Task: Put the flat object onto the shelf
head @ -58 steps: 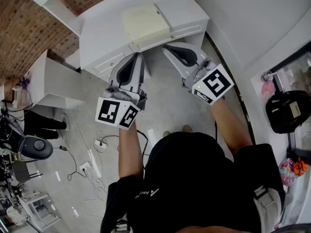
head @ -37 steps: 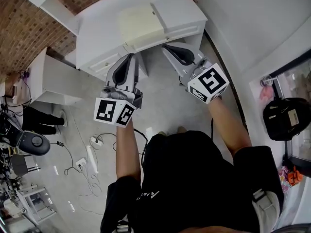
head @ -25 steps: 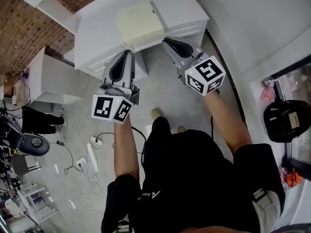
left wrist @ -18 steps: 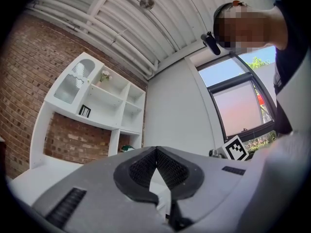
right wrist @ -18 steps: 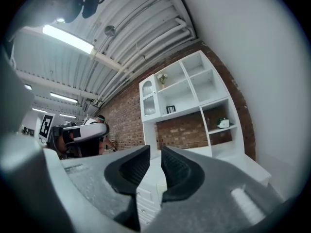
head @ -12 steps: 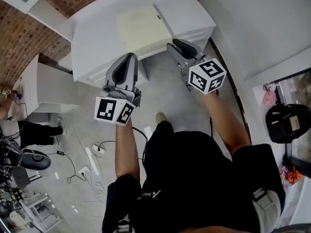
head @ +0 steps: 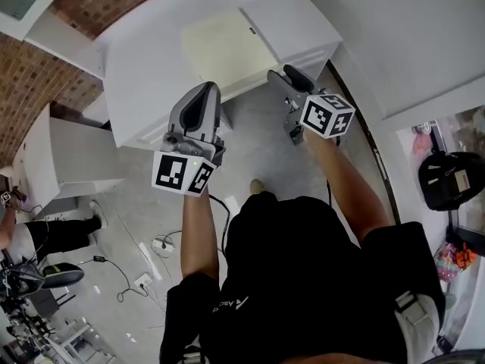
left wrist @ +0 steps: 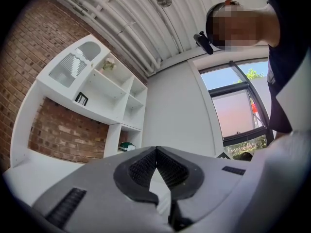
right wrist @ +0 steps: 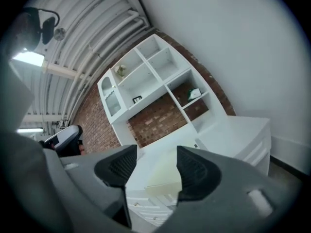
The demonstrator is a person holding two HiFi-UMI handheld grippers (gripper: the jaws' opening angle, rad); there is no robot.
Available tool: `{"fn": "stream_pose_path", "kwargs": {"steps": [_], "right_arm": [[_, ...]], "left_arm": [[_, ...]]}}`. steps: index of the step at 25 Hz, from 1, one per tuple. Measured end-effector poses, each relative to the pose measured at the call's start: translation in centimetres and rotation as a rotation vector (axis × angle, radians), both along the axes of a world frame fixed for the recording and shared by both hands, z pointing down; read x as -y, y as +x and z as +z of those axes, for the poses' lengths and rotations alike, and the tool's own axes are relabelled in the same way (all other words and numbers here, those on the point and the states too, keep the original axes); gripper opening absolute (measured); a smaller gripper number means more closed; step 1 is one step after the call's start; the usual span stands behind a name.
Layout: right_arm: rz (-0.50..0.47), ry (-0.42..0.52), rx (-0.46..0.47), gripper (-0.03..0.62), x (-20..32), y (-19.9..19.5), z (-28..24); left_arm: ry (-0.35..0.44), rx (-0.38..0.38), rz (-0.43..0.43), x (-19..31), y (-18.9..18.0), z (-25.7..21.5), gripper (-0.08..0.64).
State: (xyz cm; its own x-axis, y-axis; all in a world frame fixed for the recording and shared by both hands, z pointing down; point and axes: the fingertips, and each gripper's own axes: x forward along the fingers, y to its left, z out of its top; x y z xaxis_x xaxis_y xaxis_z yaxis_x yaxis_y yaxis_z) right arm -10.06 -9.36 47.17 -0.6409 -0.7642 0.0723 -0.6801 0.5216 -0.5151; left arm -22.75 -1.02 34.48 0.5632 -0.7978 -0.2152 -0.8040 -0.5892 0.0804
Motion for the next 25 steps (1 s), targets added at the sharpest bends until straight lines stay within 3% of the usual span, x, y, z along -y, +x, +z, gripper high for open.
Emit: {"fn": "stream_pose_path", "kwargs": {"steps": [11,20,25], "right_arm": [[0.178,-0.311,0.252,0.342,4.6,1.0,8.9],[0.232,-0.488,0.510,0.377,7.3,1.8,14.3],[0.227,-0.570,0.604,0.387,8.9,0.6,17.3]], "left_arm": [[-0.038,0.000,0.058,4.0,-1.5,2.0,-0.002],[-0.065,0.011,0.025,5.6,-0.8,3.2,-0.002],[-0.082,0.013,0.001,6.5,-1.0,4.0,-0.002]]}}
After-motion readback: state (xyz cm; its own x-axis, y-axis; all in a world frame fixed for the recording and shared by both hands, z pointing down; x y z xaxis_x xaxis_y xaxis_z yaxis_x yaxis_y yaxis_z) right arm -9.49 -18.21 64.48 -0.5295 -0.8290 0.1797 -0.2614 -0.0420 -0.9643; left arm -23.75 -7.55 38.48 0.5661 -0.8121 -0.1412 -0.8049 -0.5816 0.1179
